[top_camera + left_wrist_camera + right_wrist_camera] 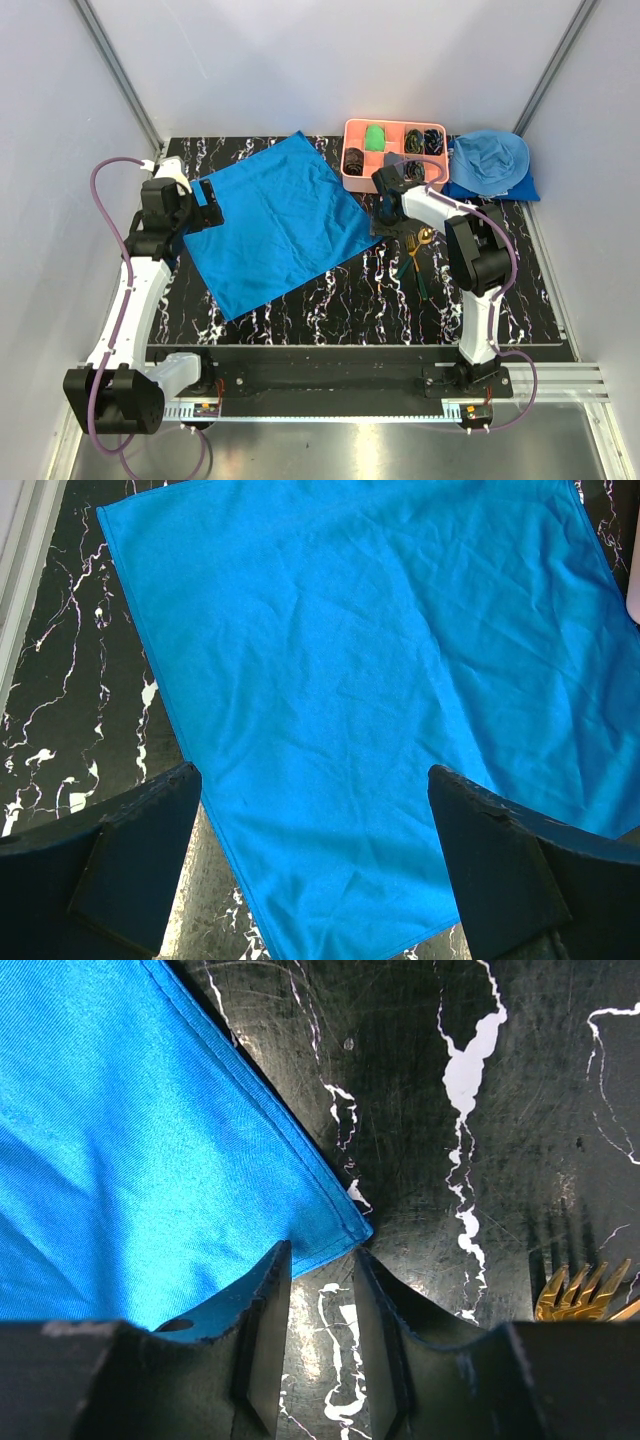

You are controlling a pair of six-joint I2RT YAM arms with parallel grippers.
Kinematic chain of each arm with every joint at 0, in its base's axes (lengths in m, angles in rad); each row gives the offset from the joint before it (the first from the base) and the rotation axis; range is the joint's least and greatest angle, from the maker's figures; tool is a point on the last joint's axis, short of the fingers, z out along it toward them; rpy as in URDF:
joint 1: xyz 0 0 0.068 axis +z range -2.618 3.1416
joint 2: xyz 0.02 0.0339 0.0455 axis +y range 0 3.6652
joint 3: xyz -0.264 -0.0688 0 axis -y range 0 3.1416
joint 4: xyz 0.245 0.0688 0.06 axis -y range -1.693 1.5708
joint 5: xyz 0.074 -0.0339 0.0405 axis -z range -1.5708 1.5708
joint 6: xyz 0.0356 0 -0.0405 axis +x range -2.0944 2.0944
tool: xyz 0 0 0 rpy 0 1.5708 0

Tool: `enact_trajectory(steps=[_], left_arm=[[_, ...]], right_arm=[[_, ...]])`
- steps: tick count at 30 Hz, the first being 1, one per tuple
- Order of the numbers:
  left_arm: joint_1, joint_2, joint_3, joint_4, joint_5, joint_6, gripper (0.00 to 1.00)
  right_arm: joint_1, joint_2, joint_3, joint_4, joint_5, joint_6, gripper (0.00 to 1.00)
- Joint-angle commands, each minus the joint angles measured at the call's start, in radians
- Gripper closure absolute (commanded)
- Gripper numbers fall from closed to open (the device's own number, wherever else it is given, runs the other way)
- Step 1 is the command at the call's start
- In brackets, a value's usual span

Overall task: Fold the napkin, place the utensils inside, and roll it up
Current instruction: Fold the napkin

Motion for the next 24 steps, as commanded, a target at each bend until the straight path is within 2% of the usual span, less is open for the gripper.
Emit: enact_trajectory(steps=[1,4,7,8,11,18,24], left_arm=[[0.001,-0.028,0.026,0.035,-0.008,0.001,0.01],[0.003,-0.028,0.027,0.035,-0.005,-0.001,0.01],[0.001,-0.026,0.029,0.035,-0.002,-0.001,0.01],[0.001,-0.026,0.029,0.035,-0.002,-0.001,0.01],[0.001,-0.028,0.027,0.036,-0.002,0.001,0.01],[0.001,-0.032,0.026,0.035,0.001,0.001,0.01],[0.001,-0.037,0.021,0.041,0.024,-0.004,0.01]], right_arm=[[0.008,0.055,0.0,-0.034,0.049,0.001,0.61],[0.007,0.066,-0.003,-0.034,0.052,-0.002,0.63],[0.007,0.078,0.002,-0.034,0.055,-0.008,0.79],[0.007,0.083,0.003,-0.034,0.053,-0.008,0.89],[0.008,0.08,0.006,-0.034,0.05,-0.017,1.0],[0.007,0.008,-0.041,-0.034,0.058,-0.037,1.0],[0.007,-0.185,-0.136,-0.041,0.124,-0.061,1.0]])
